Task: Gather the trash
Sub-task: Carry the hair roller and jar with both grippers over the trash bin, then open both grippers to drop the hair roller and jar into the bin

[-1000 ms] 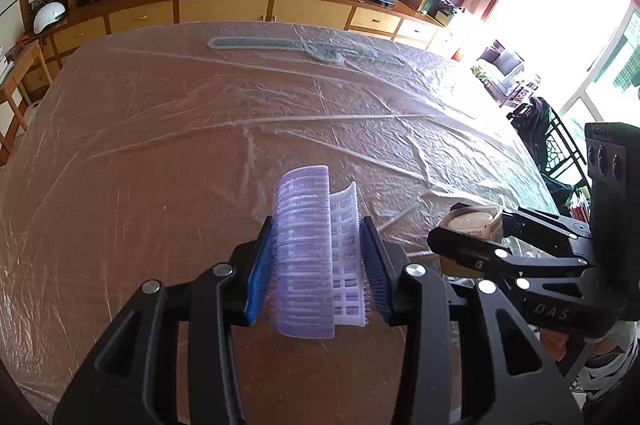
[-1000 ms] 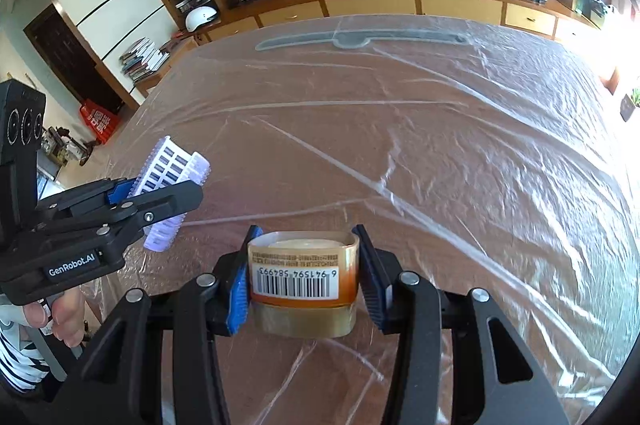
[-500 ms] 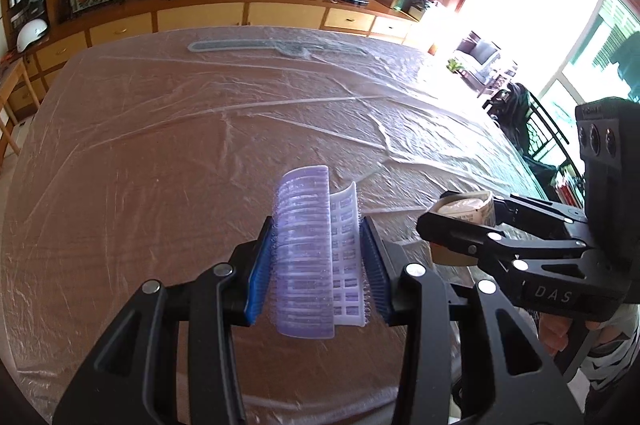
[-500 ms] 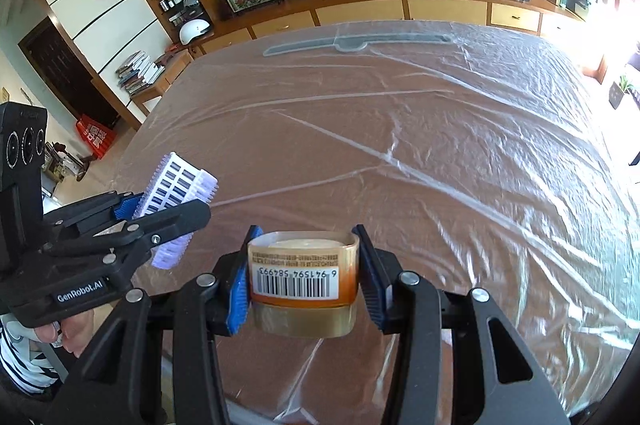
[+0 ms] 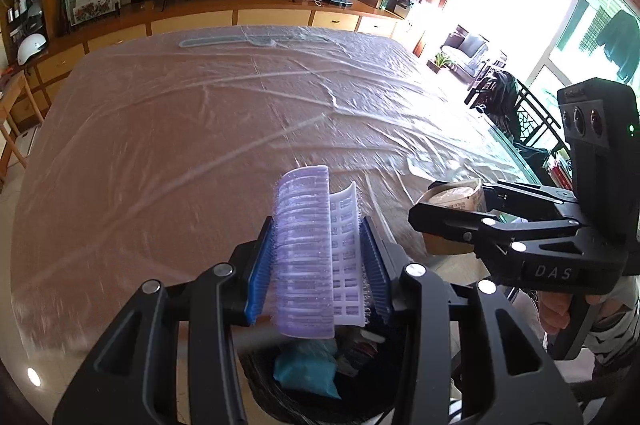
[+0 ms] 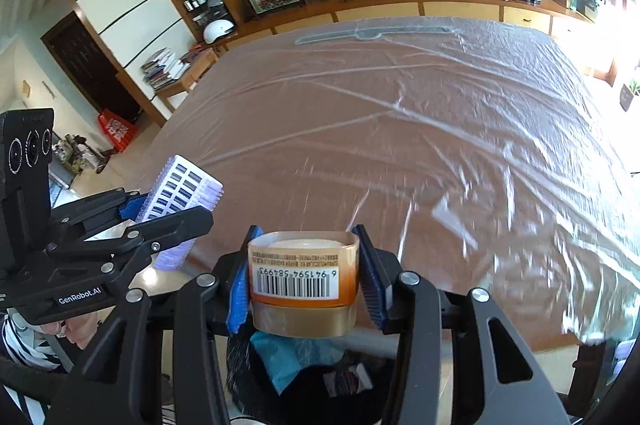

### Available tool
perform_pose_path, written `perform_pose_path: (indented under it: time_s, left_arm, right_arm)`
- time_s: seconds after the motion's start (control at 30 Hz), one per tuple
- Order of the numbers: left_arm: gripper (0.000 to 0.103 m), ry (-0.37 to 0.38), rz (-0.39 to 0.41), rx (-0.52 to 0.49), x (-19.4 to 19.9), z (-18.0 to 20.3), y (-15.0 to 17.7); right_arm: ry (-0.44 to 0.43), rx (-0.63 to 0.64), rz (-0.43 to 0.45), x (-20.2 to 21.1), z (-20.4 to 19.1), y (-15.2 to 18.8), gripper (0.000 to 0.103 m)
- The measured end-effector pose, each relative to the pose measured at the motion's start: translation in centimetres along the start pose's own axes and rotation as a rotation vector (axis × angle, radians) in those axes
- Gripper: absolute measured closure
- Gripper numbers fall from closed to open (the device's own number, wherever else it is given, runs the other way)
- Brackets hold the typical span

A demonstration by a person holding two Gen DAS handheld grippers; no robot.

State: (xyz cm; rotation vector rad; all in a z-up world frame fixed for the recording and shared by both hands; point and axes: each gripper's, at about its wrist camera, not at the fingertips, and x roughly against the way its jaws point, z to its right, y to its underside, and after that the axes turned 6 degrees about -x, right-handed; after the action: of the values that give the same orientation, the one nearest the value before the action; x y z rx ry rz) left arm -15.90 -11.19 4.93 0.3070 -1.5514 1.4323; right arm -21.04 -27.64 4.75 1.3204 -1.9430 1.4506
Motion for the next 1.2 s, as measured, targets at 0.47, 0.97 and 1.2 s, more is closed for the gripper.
perform_pose_path:
  time_s: [0.47,0.97,1.2]
  left_arm:
    - [0.060,-0.005,-0.090,-0.008,1.2,5.3,7.8]
    - [0.060,-0.070,-0.170,0.010,-3.4,5.0,11.4]
    - [0.059,-0.076,-0.187,0.020,-5.1,4.5,11.6]
  right_arm:
    - [0.018,0.047,-0.091,1.9,0.5,9.2,0.058]
    - [0.122,-0.052,-0.076,-1.6,2.3,11.8,0.058]
    - [0.137,-0.088,-0.081,-3.2,2.5,12.3,0.058]
